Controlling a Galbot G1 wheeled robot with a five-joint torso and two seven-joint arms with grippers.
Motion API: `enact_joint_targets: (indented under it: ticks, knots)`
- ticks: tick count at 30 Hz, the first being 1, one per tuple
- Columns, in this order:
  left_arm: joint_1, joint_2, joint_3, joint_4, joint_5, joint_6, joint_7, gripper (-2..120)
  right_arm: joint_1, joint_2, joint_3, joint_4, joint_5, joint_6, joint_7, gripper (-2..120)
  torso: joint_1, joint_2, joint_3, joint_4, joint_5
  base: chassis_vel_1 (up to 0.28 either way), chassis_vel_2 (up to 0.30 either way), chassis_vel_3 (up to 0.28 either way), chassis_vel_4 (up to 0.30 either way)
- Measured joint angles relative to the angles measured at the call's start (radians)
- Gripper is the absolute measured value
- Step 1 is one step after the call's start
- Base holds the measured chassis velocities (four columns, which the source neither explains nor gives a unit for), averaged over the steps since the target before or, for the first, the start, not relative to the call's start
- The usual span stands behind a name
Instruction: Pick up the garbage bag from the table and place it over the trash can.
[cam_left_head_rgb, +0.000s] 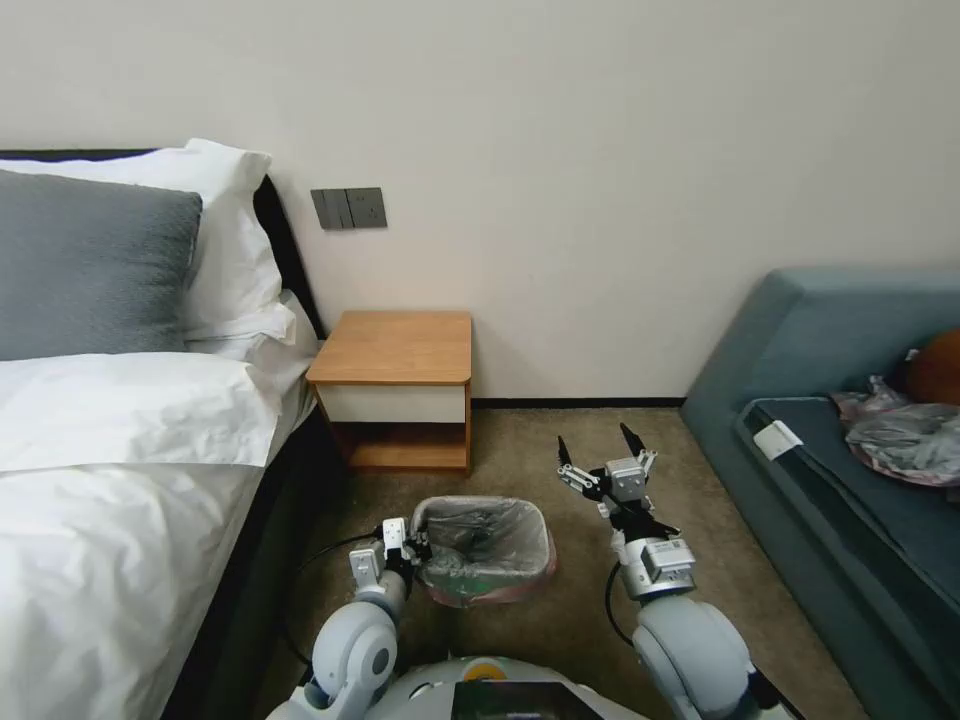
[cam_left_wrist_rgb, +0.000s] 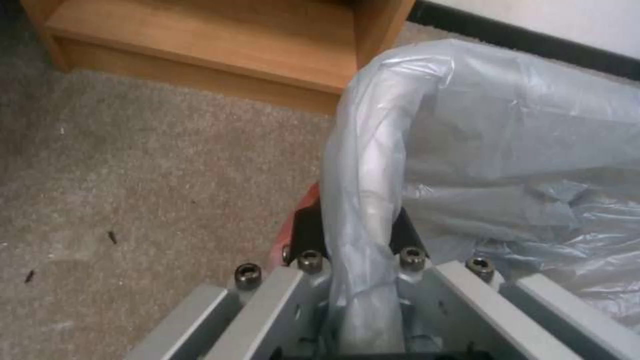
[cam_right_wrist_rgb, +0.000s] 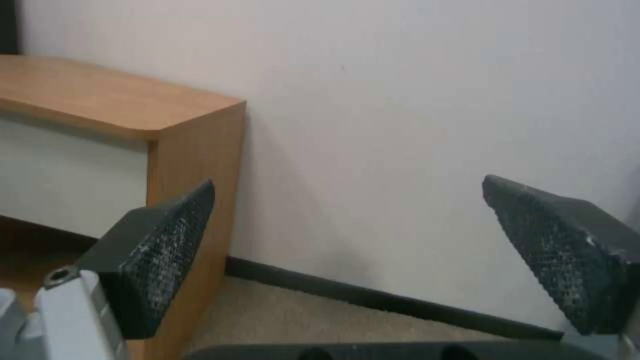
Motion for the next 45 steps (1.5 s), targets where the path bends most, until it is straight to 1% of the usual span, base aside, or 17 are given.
enact_joint_targets:
  ticks: [9,11,14,15,16,19,21,24,28,30,32,34,38,40,41,42,45]
  knots:
    - [-0.015,0.001,-0.009,0.022,-0.006,0.010,0.000,5,0.002,-0.004,-0.006,-0.004,0.031,-0.003,0.009,100,0.000,0.000,0.000,0.0000,-0.0001,0.000,0.000,0.000,0.000]
    - [-0.017,0.002,-0.011,0.021,-0.007,0.012,-0.003,15,0.001,-0.008,-0.004,-0.004,0.035,-0.004,0.009,100,0.000,0.000,0.000,0.0000,0.0000,0.000,0.000,0.000,0.000]
    - [-0.018,0.003,-0.013,0.020,-0.007,0.012,-0.003,21,0.003,-0.010,-0.003,-0.004,0.039,-0.004,0.010,100,0.000,0.000,0.000,0.0000,0.0000,0.000,0.000,0.000,0.000]
    - [-0.018,0.003,-0.014,0.020,-0.007,0.012,-0.003,27,0.005,-0.010,-0.003,-0.004,0.040,-0.005,0.010,100,0.000,0.000,0.000,0.0001,0.0000,0.000,0.000,0.000,0.000]
    - [-0.018,0.003,-0.014,0.020,-0.007,0.012,-0.003,27,0.005,-0.010,-0.003,-0.004,0.040,-0.005,0.010,100,0.000,0.000,0.000,0.0001,0.0000,0.000,0.000,0.000,0.000]
    - [-0.018,0.005,-0.017,0.014,-0.007,0.011,-0.001,42,0.008,-0.010,-0.004,-0.005,0.047,-0.007,0.013,100,0.000,0.000,0.000,0.0000,0.0000,0.000,0.000,0.000,0.000]
    - [-0.018,0.006,-0.018,0.011,-0.006,0.011,0.000,44,0.007,-0.010,-0.004,-0.005,0.048,-0.007,0.013,100,0.000,0.000,0.000,0.0000,0.0000,0.000,0.000,0.000,0.000]
    - [-0.018,0.006,-0.025,0.004,0.002,0.006,0.009,61,0.006,-0.010,-0.004,-0.005,0.051,-0.007,0.016,100,0.000,0.000,0.000,0.0000,0.0000,0.000,0.000,0.000,0.000]
    - [-0.017,0.007,-0.031,0.001,0.005,0.000,0.014,68,0.005,-0.011,-0.004,-0.005,0.054,-0.008,0.017,100,0.000,0.000,0.000,0.0000,0.0000,0.000,0.000,0.000,0.000]
    - [-0.014,0.008,-0.039,-0.007,0.009,-0.004,0.023,82,0.004,-0.011,-0.005,-0.005,0.061,-0.010,0.019,100,0.000,0.000,0.000,0.0000,0.0000,0.000,0.000,0.000,0.000]
    - [-0.013,0.009,-0.041,-0.012,0.010,-0.005,0.025,86,0.004,-0.011,-0.005,-0.005,0.064,-0.011,0.020,100,0.000,0.000,0.000,0.0000,0.0000,0.000,0.000,0.000,0.000]
    - [-0.006,0.014,-0.047,-0.027,0.011,-0.005,0.030,97,0.004,-0.012,-0.005,-0.005,0.071,-0.012,0.021,100,0.000,0.000,0.000,0.0000,0.0000,0.000,0.000,0.000,0.000]
    - [0.002,0.018,-0.059,-0.042,0.020,-0.016,0.039,99,0.003,-0.012,-0.002,-0.004,0.081,-0.012,0.023,100,0.000,0.000,0.000,0.0000,0.0000,0.000,0.000,0.000,0.000]
    - [0.008,0.023,-0.078,-0.049,0.061,-0.062,0.065,100,-0.002,-0.010,0.004,-0.004,0.095,-0.009,0.023,100,0.000,0.000,0.000,0.0000,0.0000,0.000,0.000,0.000,0.000]
    - [0.012,0.027,-0.091,-0.049,0.108,-0.112,0.094,100,-0.005,-0.007,0.008,-0.007,0.104,-0.003,0.023,100,0.000,0.000,0.000,0.0000,-0.0001,0.000,0.000,0.000,0.000]
    - [0.012,0.027,-0.091,-0.049,0.108,-0.112,0.094,100,-0.005,-0.007,0.008,-0.007,0.104,-0.003,0.023,100,0.000,0.000,0.000,0.0000,-0.0001,0.000,0.000,0.000,0.000]
    - [0.015,0.038,-0.126,-0.037,0.215,-0.241,0.149,100,-0.018,0.006,0.020,-0.035,0.127,0.040,0.022,100,0.000,0.000,0.000,0.0001,0.0000,0.000,0.000,0.000,0.000]
